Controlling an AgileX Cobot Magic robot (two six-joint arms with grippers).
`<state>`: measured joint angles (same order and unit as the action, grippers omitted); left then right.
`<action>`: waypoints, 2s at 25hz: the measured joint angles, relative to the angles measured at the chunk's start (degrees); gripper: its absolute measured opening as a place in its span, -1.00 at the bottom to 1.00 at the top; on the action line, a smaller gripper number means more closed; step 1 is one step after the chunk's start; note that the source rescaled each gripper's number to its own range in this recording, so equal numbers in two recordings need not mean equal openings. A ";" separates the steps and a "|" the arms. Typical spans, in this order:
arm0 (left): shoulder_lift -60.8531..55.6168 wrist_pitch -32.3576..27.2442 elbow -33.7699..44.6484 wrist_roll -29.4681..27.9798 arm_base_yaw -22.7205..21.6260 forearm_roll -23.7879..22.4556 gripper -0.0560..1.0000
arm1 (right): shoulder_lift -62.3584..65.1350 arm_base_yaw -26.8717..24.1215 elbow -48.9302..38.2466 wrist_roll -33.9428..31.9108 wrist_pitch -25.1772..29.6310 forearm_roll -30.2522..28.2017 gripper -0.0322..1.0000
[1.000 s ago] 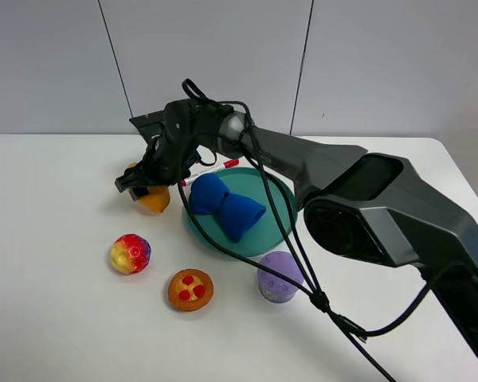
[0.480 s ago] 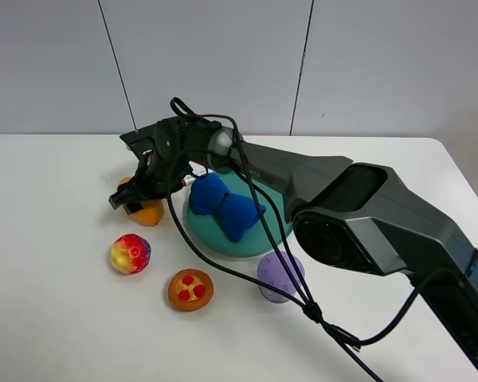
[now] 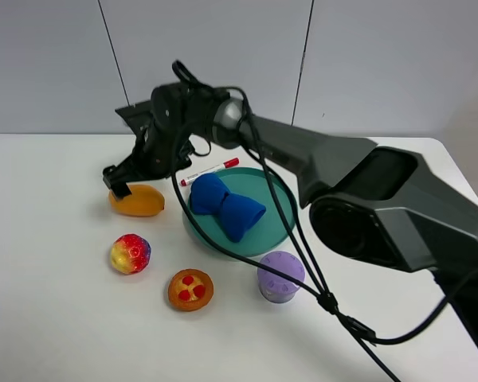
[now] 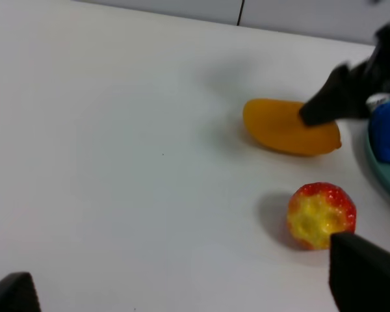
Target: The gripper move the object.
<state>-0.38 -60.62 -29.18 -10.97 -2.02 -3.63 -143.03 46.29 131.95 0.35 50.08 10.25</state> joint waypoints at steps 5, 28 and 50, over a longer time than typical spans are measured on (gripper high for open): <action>0.00 0.00 0.00 0.00 0.00 0.00 1.00 | 14.16 0.08 0.00 0.00 0.22 -2.48 0.99; 0.00 0.00 0.00 0.00 0.00 0.00 1.00 | 66.65 0.13 -0.35 -5.01 19.75 -42.65 0.99; 0.00 0.00 0.00 0.00 0.00 0.00 1.00 | 111.21 -43.53 -49.85 3.63 19.77 -21.59 0.99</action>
<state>-0.38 -60.62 -29.18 -10.97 -2.02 -3.63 -31.82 2.76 82.10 3.98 69.85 -11.34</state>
